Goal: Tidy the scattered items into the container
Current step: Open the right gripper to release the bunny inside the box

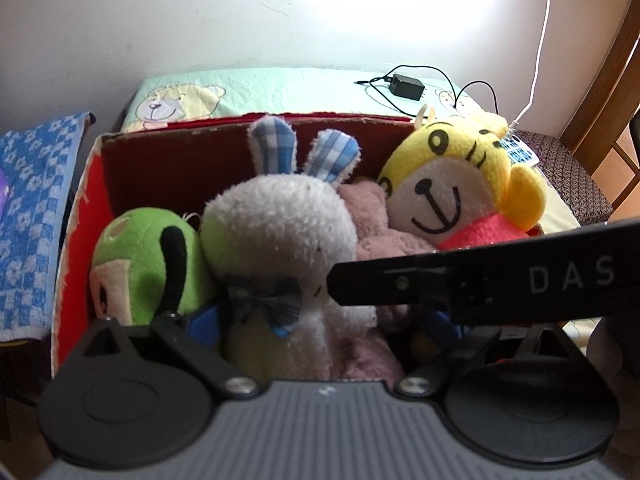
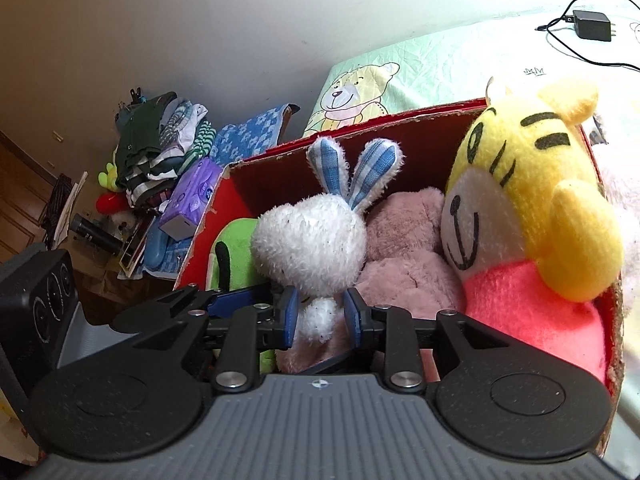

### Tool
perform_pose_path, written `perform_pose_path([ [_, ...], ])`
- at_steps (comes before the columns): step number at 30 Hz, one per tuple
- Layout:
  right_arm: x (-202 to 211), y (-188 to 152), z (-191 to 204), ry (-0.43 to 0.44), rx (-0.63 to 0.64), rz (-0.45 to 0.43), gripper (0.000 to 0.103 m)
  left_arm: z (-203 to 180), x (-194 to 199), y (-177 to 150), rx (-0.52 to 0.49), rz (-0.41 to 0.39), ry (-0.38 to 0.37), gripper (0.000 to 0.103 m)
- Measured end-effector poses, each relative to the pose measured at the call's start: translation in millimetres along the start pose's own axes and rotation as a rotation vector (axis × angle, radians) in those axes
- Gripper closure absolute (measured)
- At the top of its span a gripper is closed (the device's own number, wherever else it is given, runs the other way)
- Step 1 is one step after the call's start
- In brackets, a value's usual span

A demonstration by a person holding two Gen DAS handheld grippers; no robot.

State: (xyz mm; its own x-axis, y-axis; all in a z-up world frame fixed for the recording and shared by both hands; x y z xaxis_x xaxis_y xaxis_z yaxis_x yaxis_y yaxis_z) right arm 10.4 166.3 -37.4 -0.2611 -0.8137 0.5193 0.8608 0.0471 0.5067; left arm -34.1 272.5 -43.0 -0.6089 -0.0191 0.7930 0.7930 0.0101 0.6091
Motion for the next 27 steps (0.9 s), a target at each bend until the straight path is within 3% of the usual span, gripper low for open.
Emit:
perform_pose_path([
  [14,-8.4,-3.8,6.5,-0.073,0.003,-0.052,0.076,11.6,10.4,-3.5,0.052,0.035,-0.040,0.005],
  [27,0.3,-11.4,10.5,-0.100,-0.002,-0.077,0.076,11.9,14.9,-8.0,0.078,0.057,-0.021,0.005],
])
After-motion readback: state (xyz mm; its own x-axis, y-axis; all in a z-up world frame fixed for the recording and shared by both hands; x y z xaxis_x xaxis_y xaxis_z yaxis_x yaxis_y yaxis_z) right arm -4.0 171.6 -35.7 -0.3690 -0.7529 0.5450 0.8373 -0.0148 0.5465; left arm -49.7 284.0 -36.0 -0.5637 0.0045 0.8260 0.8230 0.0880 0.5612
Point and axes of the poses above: each gripper's, at about its wrist camera, not at the fingertips, and x roughly against the way its jaws point, z to its left, y to its top, the point moved 4 cm from there along -x, roughly the way its jaws point, and after that the axes turned 15 degrees about y, right-handed, at the moved point
